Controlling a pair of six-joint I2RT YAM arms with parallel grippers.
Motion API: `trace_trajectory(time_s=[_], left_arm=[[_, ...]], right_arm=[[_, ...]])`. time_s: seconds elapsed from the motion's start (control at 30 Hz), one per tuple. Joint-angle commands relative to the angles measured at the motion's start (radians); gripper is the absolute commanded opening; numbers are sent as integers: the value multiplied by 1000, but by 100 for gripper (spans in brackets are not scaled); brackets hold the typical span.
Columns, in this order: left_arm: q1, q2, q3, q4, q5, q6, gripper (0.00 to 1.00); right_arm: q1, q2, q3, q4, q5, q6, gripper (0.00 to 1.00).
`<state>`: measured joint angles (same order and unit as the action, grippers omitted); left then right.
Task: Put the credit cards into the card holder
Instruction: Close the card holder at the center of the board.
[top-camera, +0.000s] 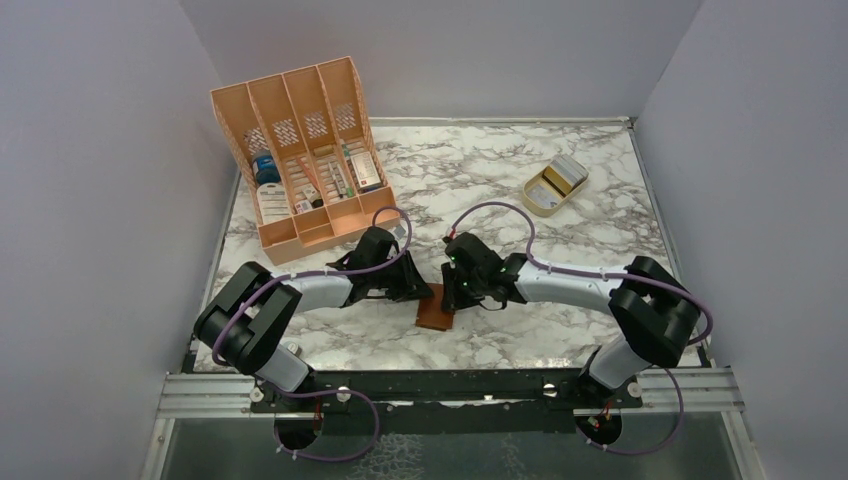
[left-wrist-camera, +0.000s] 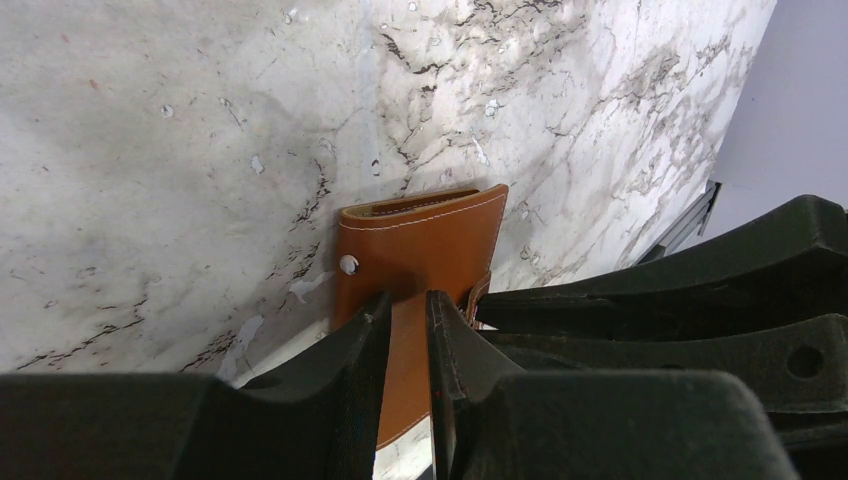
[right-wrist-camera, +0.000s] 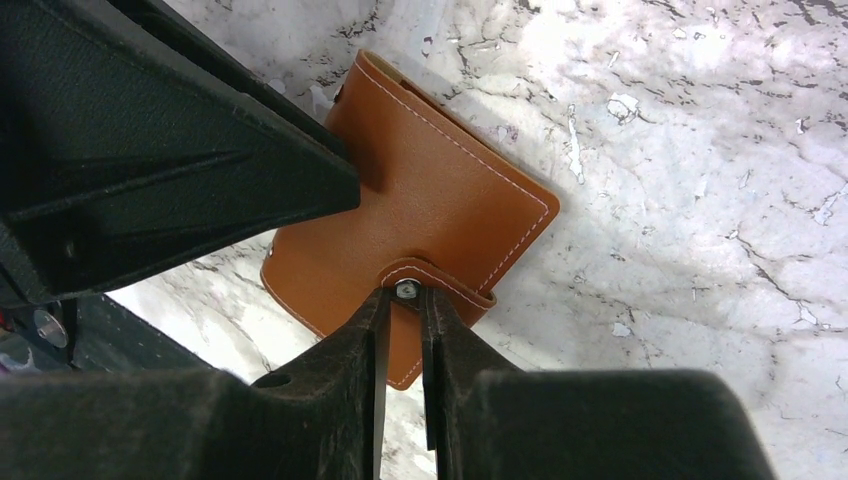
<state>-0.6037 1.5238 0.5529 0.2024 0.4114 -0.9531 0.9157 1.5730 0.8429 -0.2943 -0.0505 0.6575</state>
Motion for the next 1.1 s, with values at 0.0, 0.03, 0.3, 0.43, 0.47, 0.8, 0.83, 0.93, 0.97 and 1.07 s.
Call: trace_trajectory(time_s=[0.0,0.03,0.3,0.43,0.47,0.8,0.83,0.93,0.97,1.07], left_arm=[[-8,4,-22,-59,-37,17,24],[-8,4,-24,-60,-38,17,24],[-8,4,-22,-58,-37,18,24],[-8,7,-22,-59,-37,18,24],[-8,7,-24,-59,-38,18,24],[-10,5,-31,-57,-41,17,24],[-9,5,-33,-57,-42,18,24],[-10,3,-34,-57,-39,17,24],[-10,3,-35,-57,-39,17,24],[-10,4,-37,-53,-39,14,24]], right_arm=[[6,33,28,7,31,1,16],[6,33,29,7,31,1,15],[6,18,25,17,-30,-16,15],[6,4,35,-12,-6,-11,19],[6,-1,38,-19,3,-9,19],[6,34,67,-30,41,-21,10],[6,43,68,-33,44,-23,10],[6,59,52,-38,41,-22,8],[6,58,41,-34,33,-19,8],[6,39,8,-23,24,-11,8]])
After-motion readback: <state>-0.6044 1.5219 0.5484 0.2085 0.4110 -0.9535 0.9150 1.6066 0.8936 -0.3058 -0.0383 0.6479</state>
